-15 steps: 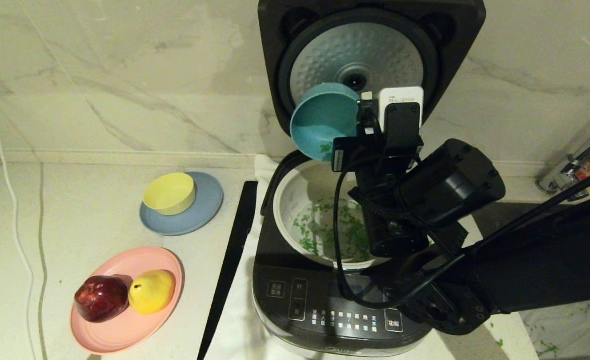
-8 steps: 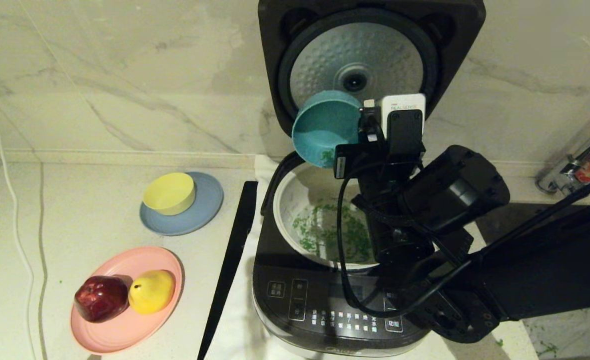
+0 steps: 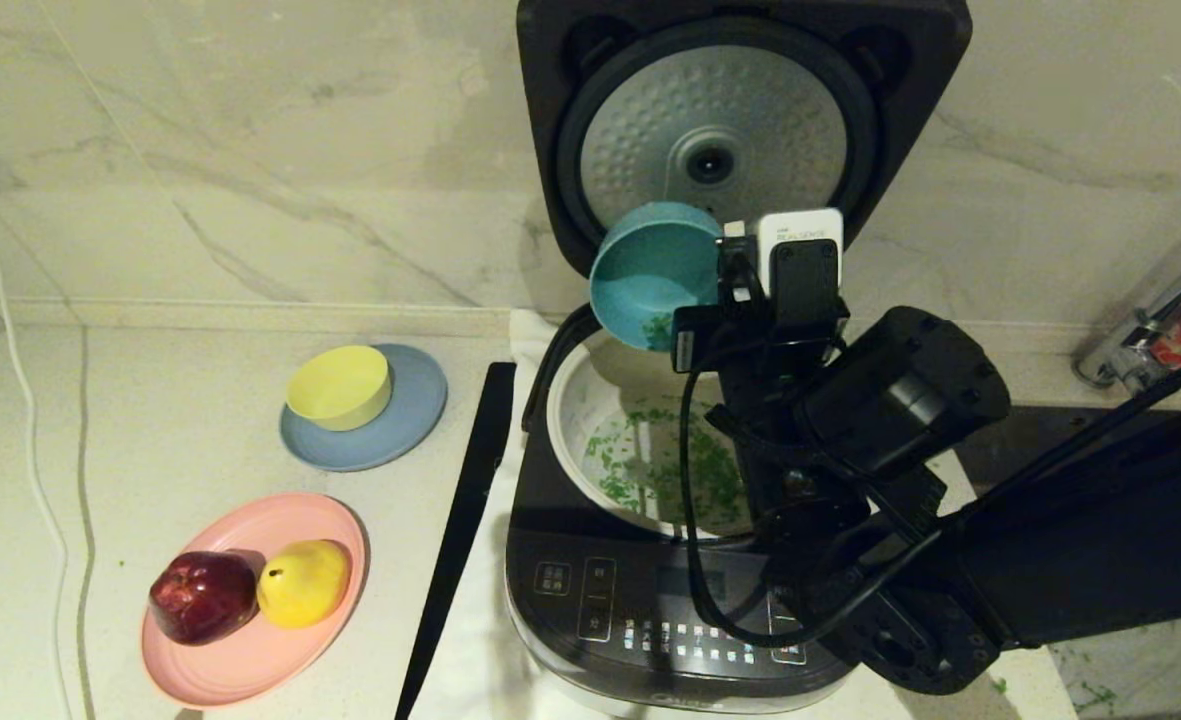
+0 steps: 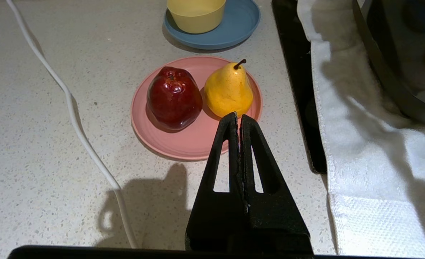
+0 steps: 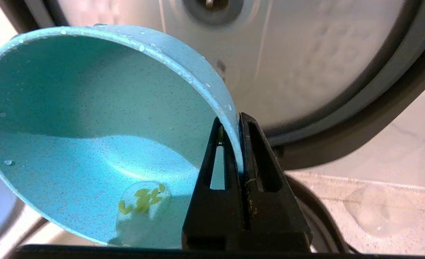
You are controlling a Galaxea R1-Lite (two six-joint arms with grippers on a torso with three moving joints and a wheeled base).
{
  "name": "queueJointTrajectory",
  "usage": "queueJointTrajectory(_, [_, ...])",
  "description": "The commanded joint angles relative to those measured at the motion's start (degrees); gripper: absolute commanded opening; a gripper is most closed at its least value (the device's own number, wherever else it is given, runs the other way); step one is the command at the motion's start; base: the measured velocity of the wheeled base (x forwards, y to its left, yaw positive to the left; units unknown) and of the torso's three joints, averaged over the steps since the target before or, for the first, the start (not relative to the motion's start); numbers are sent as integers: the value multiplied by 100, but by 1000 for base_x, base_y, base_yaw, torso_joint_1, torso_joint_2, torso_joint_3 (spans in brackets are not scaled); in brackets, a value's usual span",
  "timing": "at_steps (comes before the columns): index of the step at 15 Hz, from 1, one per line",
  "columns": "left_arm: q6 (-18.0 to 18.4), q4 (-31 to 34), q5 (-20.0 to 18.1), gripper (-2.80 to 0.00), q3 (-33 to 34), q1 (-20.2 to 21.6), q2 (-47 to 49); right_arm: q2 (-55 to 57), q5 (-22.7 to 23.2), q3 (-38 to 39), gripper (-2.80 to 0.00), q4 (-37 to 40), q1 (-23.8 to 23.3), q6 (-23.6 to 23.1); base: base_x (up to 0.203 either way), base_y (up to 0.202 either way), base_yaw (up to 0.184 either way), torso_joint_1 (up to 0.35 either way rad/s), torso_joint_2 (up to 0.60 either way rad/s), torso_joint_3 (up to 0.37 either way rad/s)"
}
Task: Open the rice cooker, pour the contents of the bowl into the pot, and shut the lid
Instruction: Pour the water from the bowl into the rice cooker
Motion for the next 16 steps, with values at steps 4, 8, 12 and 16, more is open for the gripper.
queueJointTrajectory(4, [5,-2,-2,-280,44,0,-4,68,-21,37,-280,-52,-1,-39,0,0,0,0,0,0])
queueJointTrajectory(8, [9,-2,-2,-280,44,0,-4,39,-30,79,-280,-52,3,-67,0,0,0,0,0,0])
queueJointTrajectory(12, [9,-2,-2,-280,44,0,-4,-145,-91,-98,-280,-52,3,-213,0,0,0,0,0,0])
queueJointTrajectory(16, [3,-2,-2,-280,44,0,-4,-596,-247,-260,-280,671,8,-157,0,0,0,0,0,0])
